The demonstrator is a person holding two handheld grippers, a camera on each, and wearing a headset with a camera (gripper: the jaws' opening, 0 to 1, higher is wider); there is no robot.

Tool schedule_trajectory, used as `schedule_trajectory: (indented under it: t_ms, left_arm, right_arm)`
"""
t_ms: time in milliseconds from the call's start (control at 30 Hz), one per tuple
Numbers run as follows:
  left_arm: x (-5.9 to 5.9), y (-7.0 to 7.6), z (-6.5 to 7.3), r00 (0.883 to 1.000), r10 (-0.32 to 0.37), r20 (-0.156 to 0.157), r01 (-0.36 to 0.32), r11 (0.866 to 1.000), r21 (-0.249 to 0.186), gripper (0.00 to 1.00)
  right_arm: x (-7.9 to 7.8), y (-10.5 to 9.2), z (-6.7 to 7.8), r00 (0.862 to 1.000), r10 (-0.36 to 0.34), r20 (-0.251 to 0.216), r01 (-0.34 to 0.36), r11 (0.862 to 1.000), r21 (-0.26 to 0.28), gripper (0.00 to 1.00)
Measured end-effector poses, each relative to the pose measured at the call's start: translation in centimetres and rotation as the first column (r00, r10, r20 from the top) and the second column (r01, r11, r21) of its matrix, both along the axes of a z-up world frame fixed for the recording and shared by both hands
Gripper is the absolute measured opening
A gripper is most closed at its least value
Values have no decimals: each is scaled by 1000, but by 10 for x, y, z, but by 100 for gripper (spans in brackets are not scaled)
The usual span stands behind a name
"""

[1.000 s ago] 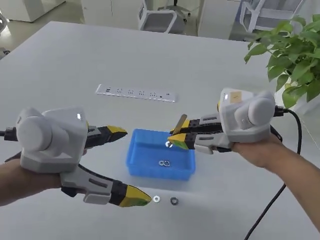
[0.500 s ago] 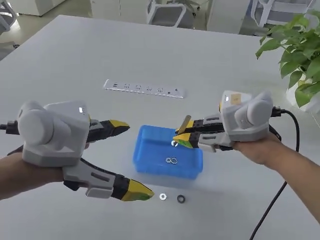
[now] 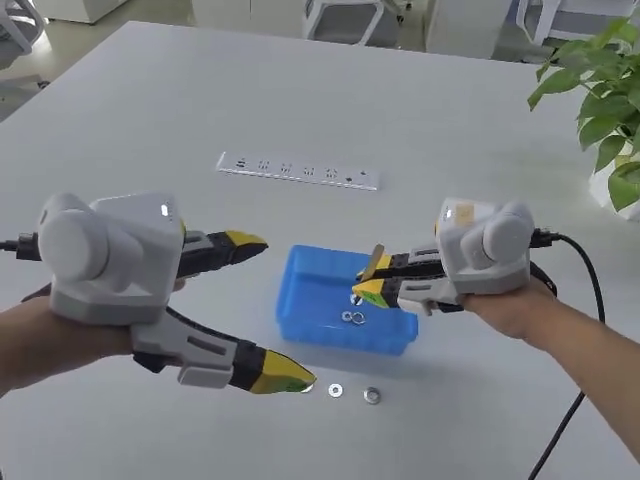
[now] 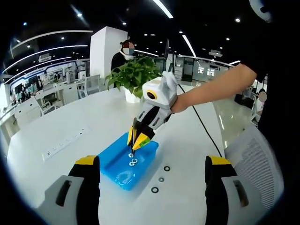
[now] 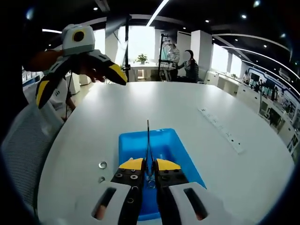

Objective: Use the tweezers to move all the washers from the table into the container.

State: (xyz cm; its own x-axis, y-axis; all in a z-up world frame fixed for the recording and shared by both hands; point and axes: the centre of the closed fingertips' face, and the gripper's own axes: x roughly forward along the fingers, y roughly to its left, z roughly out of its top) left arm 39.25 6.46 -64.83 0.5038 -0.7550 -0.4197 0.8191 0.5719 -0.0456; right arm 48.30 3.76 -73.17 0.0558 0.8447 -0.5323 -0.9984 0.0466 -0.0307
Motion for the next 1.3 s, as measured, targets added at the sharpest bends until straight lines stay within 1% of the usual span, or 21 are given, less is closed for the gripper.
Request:
schedule_trajectory:
  t_ms: [133,200,267,333,700,833,933,1067,1100,1167,1233,1300]
  left_arm:
    - [1,1,-3,1000,-1,-7,1,1000,7,98]
    - [1,1,-4,1000,-1,-8,2,1000,12,98]
    - [2,1,-5,1000,-2,-6,2,1000,13,97]
    - [4,1,-5,1000,-2,3,2,1000,13,96]
    - [20,-7,-6,1000,-19,20,18,1000,21,88]
    - [27,-12,-8,999,-31,21,31,999,23,82]
    - [33,-18,-9,998,-55,29,54,998,34,76]
    - [42,-24,-10,996,-81,32,80,996,43,69]
    - [45,-28,-11,994,-98,39,96,994,49,66]
    - [49,-32,-13,993,-117,34,115,992,56,62]
    - [52,-36,-15,991,-132,35,129,990,60,59]
    - [54,-39,-18,988,-149,32,147,987,73,56]
  right_arm:
    - [-1,0,-9,1000,0,-12,0,1000,-13,9]
    - [-2,0,-10,1000,-1,-18,1,1000,-16,9]
    - [-1,-1,-14,1000,-1,-19,1,1000,-24,9]
    - [-1,-1,-16,1000,0,-21,0,1000,-30,9]
    - [-2,-2,-24,1000,8,-25,-9,999,-52,9]
    - [-4,-2,-25,999,9,-31,-11,999,-53,9]
    - [-4,-2,-25,999,13,-30,-15,998,-57,9]
    - [-4,-1,-25,999,18,-28,-19,998,-61,9]
    - [-4,-1,-25,999,19,-27,-20,998,-61,9]
    - [-4,-1,-25,999,21,-23,-23,998,-64,9]
    - [-4,-1,-25,1000,24,-21,-25,998,-65,9]
    - [-4,-1,-25,1000,24,-19,-25,998,-64,9]
